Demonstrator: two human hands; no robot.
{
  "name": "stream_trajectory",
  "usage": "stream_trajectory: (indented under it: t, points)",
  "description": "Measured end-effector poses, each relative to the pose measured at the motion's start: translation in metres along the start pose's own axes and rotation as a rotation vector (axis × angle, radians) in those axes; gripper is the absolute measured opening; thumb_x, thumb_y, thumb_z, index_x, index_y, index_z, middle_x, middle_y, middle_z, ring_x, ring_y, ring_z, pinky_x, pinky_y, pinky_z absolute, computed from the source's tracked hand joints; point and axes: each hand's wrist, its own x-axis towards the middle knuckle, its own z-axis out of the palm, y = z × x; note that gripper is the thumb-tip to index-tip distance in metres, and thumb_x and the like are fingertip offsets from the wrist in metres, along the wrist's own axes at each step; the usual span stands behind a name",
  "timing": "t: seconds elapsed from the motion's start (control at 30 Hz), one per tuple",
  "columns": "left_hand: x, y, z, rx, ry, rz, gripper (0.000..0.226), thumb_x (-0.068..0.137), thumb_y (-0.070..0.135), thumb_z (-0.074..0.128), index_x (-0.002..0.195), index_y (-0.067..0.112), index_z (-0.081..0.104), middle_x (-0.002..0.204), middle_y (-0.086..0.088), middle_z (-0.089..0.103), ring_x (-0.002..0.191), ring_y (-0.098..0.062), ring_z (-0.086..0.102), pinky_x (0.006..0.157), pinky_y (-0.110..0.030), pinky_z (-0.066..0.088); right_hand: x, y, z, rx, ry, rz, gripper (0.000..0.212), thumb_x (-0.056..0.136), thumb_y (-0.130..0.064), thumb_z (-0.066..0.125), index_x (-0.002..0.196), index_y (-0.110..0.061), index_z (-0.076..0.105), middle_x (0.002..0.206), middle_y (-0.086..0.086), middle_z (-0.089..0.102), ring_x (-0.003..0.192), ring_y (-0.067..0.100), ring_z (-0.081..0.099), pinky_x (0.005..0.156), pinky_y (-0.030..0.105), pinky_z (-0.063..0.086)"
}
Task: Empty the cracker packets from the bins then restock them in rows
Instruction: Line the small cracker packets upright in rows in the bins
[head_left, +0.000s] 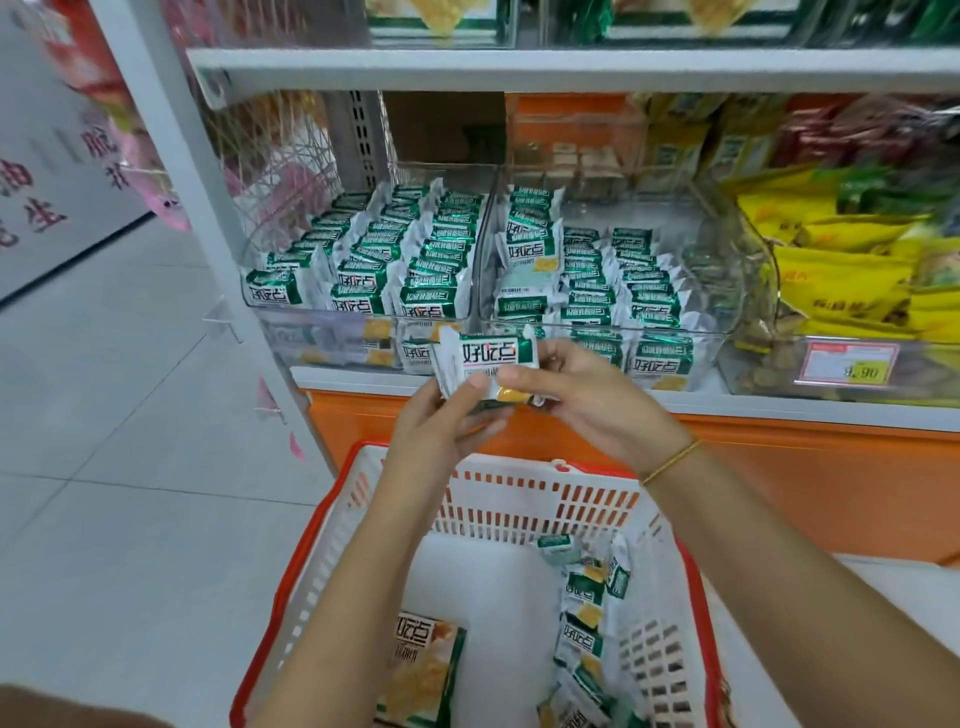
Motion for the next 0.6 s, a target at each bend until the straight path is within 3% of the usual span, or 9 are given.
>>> stream_trajectory:
  t: [0.07,0.17,0.23,0.3,0.37,0.43,0.5,0.6]
  points:
    - [0.005,0.014,0.003,0.009,-0.036,0.028,0.036,0.082,0.025,0.063,0.116,0.012,0.061,0.108,-0.003,0.072,0.097,-0.025,0.069,0.079,-0.025,0.057,0.009,-0.021,-0.012,-0.026,-0.110,0.039,0.087,0.053,-0.033,0.091,0.123,-0.002,0.051,0.121,0.018,0.063,0.112,0.028,0.062,0.100,0.039,0.048]
    - [0.017,0.033,0.011,0.074,-0.126,0.064,0.041,0.080,0.028,0.062,0.117,0.011,0.061,0.111,-0.005,0.071,0.101,-0.023,0.068,0.081,-0.024,0.055,0.019,-0.055,-0.026,-0.124,-0.251,0.035,0.072,0.066,-0.022,0.077,0.128,0.006,0.051,0.124,0.020,0.062,0.116,0.031,0.060,0.102,0.036,0.047]
    - [0.028,0.046,0.020,0.138,-0.179,0.070,0.044,0.081,0.033,0.061,0.118,0.010,0.059,0.114,-0.006,0.069,0.101,-0.022,0.068,0.084,-0.025,0.055,0.026,-0.075,-0.037,-0.181,-0.309,0.032,0.077,0.063,-0.027,0.081,0.127,0.005,0.053,0.125,0.017,0.063,0.117,0.030,0.059,0.105,0.037,0.043]
    - [0.043,0.058,0.029,0.209,-0.208,0.081,0.048,0.079,0.045,0.058,0.114,0.013,0.057,0.119,-0.008,0.065,0.101,-0.020,0.068,0.088,-0.029,0.054,0.034,-0.092,-0.053,-0.169,-0.294,0.026,0.079,0.061,-0.028,0.083,0.127,0.005,0.054,0.123,0.016,0.064,0.112,0.026,0.061,0.102,0.036,0.045]
    - [0.062,0.068,0.039,0.299,-0.186,0.069,0.049,0.083,0.056,0.050,0.114,0.018,0.053,0.123,-0.006,0.060,0.105,-0.019,0.066,0.094,-0.034,0.051,0.042,-0.106,-0.071,-0.162,-0.195,-0.001,0.066,0.068,-0.023,0.075,0.126,0.003,0.056,0.123,0.014,0.065,0.113,0.025,0.061,0.100,0.032,0.048]
    - [0.086,0.075,0.047,0.532,-0.110,0.063,0.052,0.092,0.052,0.047,0.130,0.016,0.045,0.129,-0.005,0.056,0.110,-0.018,0.060,0.098,-0.035,0.049,0.049,-0.117,-0.090,-0.210,-0.050,-0.026,0.050,0.067,-0.023,0.072,0.112,-0.004,0.064,0.114,0.008,0.069,0.111,0.021,0.062,0.098,0.030,0.050]
    - [0.109,0.077,0.052,0.942,-0.100,0.140,0.056,0.093,0.040,0.056,0.140,0.014,0.040,0.131,-0.004,0.055,0.111,-0.020,0.058,0.098,-0.034,0.047,0.058,-0.123,-0.106,-0.272,0.067,-0.040,0.052,0.059,-0.029,0.077,0.105,-0.007,0.066,0.112,0.007,0.070,0.112,0.021,0.062,0.099,0.034,0.049]
    - [0.134,0.069,0.063,1.546,-0.300,0.248,0.048,0.089,0.017,0.063,0.135,0.013,0.048,0.132,-0.007,0.055,0.115,-0.023,0.055,0.095,-0.031,0.044,0.069,-0.125,-0.116,-0.392,0.134,-0.028,0.056,0.062,-0.031,0.081,0.110,-0.007,0.066,0.110,0.006,0.071,0.106,0.018,0.065,0.094,0.030,0.051]
